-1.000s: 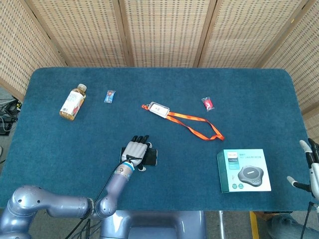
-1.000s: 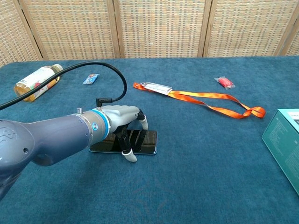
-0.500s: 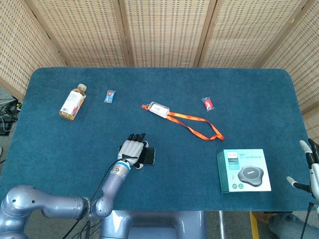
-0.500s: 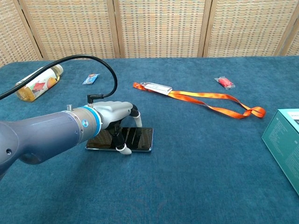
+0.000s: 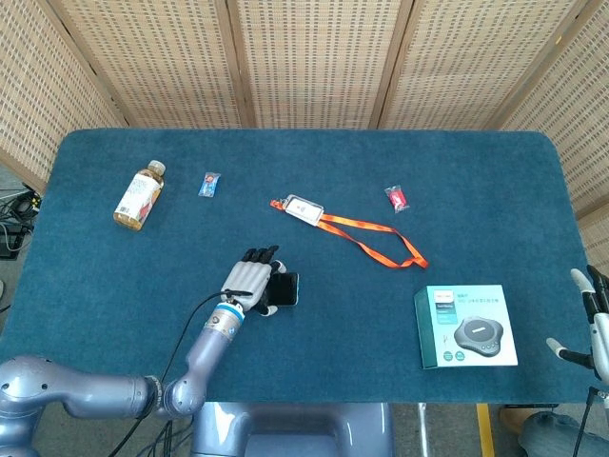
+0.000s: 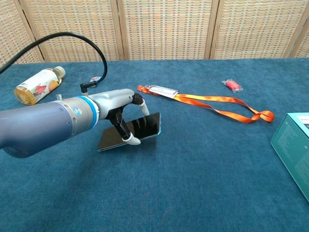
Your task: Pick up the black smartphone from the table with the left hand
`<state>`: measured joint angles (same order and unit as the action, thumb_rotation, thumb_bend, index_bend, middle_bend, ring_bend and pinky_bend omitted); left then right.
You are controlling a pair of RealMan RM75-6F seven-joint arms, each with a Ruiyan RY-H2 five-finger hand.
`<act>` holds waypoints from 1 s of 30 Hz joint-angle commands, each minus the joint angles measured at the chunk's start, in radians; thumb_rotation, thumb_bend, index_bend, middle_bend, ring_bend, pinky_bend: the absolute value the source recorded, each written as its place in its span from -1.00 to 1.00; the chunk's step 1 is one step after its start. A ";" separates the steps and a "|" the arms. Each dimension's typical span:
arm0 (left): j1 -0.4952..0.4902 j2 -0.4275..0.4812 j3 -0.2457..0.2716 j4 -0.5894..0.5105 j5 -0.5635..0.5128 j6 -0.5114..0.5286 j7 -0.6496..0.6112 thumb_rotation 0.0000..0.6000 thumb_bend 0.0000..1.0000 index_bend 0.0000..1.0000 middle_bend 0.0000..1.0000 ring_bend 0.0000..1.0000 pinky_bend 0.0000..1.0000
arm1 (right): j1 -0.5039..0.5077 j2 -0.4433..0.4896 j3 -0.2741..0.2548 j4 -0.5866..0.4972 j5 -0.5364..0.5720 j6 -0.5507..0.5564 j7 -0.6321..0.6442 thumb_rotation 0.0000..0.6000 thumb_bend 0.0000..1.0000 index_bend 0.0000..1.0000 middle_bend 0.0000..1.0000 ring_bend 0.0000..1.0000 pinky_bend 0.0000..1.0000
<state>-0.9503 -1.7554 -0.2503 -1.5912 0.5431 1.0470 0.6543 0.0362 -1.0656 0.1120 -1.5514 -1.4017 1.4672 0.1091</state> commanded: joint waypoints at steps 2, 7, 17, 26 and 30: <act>0.095 0.082 -0.028 -0.087 0.185 -0.021 -0.230 1.00 -0.54 0.48 -1.00 -1.00 -1.00 | -0.001 0.000 -0.001 -0.002 -0.001 0.001 -0.001 1.00 -1.00 -1.00 -1.00 -1.00 -1.00; 0.187 0.113 -0.014 -0.103 0.335 -0.006 -0.441 1.00 -0.54 0.48 -1.00 -1.00 -1.00 | -0.001 0.000 -0.002 -0.005 -0.003 0.002 -0.005 1.00 -1.00 -1.00 -1.00 -1.00 -1.00; 0.313 0.095 0.028 0.007 0.553 0.012 -0.824 1.00 -0.56 0.48 -1.00 -1.00 -1.00 | 0.004 -0.006 -0.005 -0.007 -0.005 -0.003 -0.024 1.00 -1.00 -1.00 -1.00 -1.00 -1.00; 0.390 0.024 0.069 0.194 0.662 -0.014 -1.167 1.00 -0.57 0.45 -1.00 -1.00 -1.00 | 0.004 -0.009 -0.006 -0.007 -0.004 -0.003 -0.034 1.00 -1.00 -1.00 -1.00 -1.00 -1.00; 0.420 0.017 0.079 0.219 0.694 0.017 -1.229 1.00 -0.56 0.44 -1.00 -1.00 -1.00 | 0.002 -0.009 -0.007 -0.010 -0.007 0.002 -0.036 1.00 -1.00 -1.00 -1.00 -1.00 -1.00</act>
<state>-0.5532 -1.7263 -0.1827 -1.3912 1.2145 1.0470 -0.5459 0.0386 -1.0745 0.1054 -1.5617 -1.4090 1.4696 0.0735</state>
